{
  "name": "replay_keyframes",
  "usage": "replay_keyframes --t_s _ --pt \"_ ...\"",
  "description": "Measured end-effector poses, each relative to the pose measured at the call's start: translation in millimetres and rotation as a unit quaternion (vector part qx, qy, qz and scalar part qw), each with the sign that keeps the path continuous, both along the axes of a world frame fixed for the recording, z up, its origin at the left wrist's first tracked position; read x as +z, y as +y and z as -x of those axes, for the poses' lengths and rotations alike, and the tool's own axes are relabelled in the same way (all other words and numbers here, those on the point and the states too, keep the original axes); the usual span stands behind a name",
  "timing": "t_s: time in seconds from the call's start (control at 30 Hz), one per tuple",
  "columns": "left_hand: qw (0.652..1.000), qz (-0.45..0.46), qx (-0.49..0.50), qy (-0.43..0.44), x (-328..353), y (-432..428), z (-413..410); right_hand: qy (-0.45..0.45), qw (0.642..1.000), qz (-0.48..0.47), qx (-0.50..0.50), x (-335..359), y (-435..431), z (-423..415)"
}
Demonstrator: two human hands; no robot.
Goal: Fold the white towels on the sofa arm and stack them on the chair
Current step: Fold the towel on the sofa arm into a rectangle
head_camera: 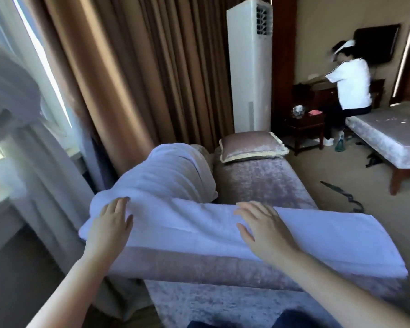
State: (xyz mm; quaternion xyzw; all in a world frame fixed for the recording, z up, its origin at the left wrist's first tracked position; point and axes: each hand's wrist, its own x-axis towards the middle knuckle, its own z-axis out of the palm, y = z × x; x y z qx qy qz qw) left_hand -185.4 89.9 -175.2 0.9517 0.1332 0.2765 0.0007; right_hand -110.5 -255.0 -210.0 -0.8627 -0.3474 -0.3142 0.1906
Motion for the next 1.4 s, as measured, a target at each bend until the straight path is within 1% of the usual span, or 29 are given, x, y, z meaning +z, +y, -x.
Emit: replay_keyframes --t_s 0.03,0.1,0.17,0.23,0.3,0.4,0.5,0.6,0.67,0.7,0.77,0.83,0.93,1.03,1.1,1.17,1.2,1.27,1.3,1.33,1.37,1.4 --pt "0.999 0.017 0.028 0.013 -2 9 8 -0.018 0.999 0.000 0.039 1 23 4" --pt "0.997 0.014 0.062 0.047 -13 32 18 -0.054 0.993 0.002 0.104 0 67 10" --pt "0.997 0.000 0.057 0.051 -21 51 22 -0.092 0.985 0.015 0.147 -5 100 13" --pt "0.999 0.016 0.034 0.028 -23 62 22 -0.116 0.978 0.018 0.171 -8 125 15" --pt "0.998 0.040 0.036 0.030 -19 65 18 -0.131 0.980 0.025 0.147 -9 140 13" --pt "1.000 0.008 0.001 0.007 -17 69 10 -0.120 0.987 0.056 0.088 -8 146 7" --pt "0.996 -0.064 -0.033 -0.044 -11 64 -3 -0.130 0.989 0.053 0.051 -7 145 2" --pt "0.977 -0.143 -0.113 -0.107 -7 50 -22 -0.125 0.991 0.029 0.037 -2 151 2" --pt "0.964 -0.181 -0.144 -0.128 -10 43 -32 -0.125 0.991 0.007 0.046 1 156 6" --pt "0.961 -0.193 -0.142 -0.138 -10 43 -35 -0.129 0.990 -0.006 0.053 3 157 7" --pt "0.960 -0.202 -0.107 -0.159 -3 50 -33 -0.137 0.988 -0.021 0.073 6 155 10" --pt "0.961 -0.206 -0.070 -0.169 5 60 -23 -0.136 0.985 -0.011 0.102 8 151 12" --pt "0.960 -0.229 -0.085 -0.137 0 78 1 -0.101 0.981 0.046 0.159 -3 147 9" --pt "0.961 -0.248 -0.117 -0.036 -16 94 24 -0.077 0.972 0.106 0.195 -14 145 8" --pt "0.972 -0.209 -0.094 0.043 -14 102 33 -0.073 0.968 0.096 0.218 -7 141 7" --pt "0.987 -0.130 -0.032 0.089 -1 110 36 -0.052 0.976 0.029 0.210 4 136 -3" --pt "0.992 -0.088 0.001 0.086 7 114 34 -0.033 0.982 -0.011 0.184 9 133 -13" --pt "1.000 -0.003 0.021 0.007 21 117 23 0.034 0.992 -0.072 0.095 18 128 -36" --pt "0.998 0.040 0.021 -0.034 26 117 14 0.087 0.992 -0.074 0.050 21 126 -46" --pt "0.994 0.095 0.021 -0.044 32 116 1 0.148 0.987 -0.057 0.019 22 125 -55" --pt "0.986 0.163 0.023 -0.024 35 115 -12 0.205 0.978 -0.036 0.004 21 124 -61" --pt "0.973 0.230 0.034 0.013 38 113 -26 0.256 0.966 -0.018 -0.003 18 123 -64"
